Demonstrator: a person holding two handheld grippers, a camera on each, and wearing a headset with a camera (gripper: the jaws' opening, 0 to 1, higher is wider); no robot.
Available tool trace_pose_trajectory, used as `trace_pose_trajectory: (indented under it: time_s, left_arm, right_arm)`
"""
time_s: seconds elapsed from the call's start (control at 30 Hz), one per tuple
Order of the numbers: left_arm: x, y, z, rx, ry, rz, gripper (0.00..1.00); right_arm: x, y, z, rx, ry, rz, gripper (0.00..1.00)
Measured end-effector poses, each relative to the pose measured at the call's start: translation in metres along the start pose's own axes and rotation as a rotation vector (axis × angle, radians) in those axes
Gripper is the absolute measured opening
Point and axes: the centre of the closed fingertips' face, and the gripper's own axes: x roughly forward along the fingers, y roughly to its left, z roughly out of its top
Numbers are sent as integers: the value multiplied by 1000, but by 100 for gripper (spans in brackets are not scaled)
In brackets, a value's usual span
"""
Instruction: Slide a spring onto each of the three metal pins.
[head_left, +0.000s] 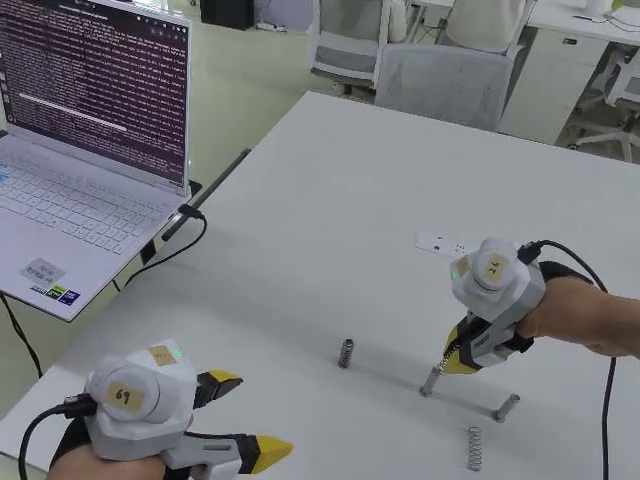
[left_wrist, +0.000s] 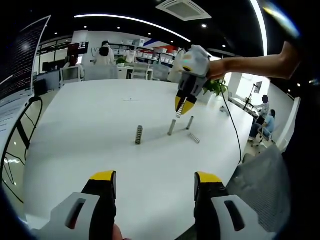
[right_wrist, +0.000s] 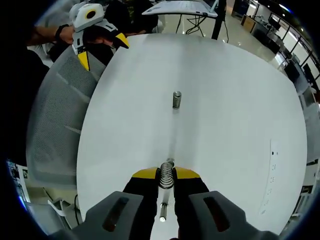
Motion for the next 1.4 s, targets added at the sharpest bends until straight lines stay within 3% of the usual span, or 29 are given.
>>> trace_pose_trajectory:
  time_s: [0.87, 1.4]
  left_arm:
    - [-5, 8, -1, -24, -1, 22, 56]
    - [-3, 10, 2, -24, -3, 24, 57]
  right_arm:
    - [19, -7, -4, -47, 60, 16, 9]
    - [39, -7, -8, -93, 119, 35, 9]
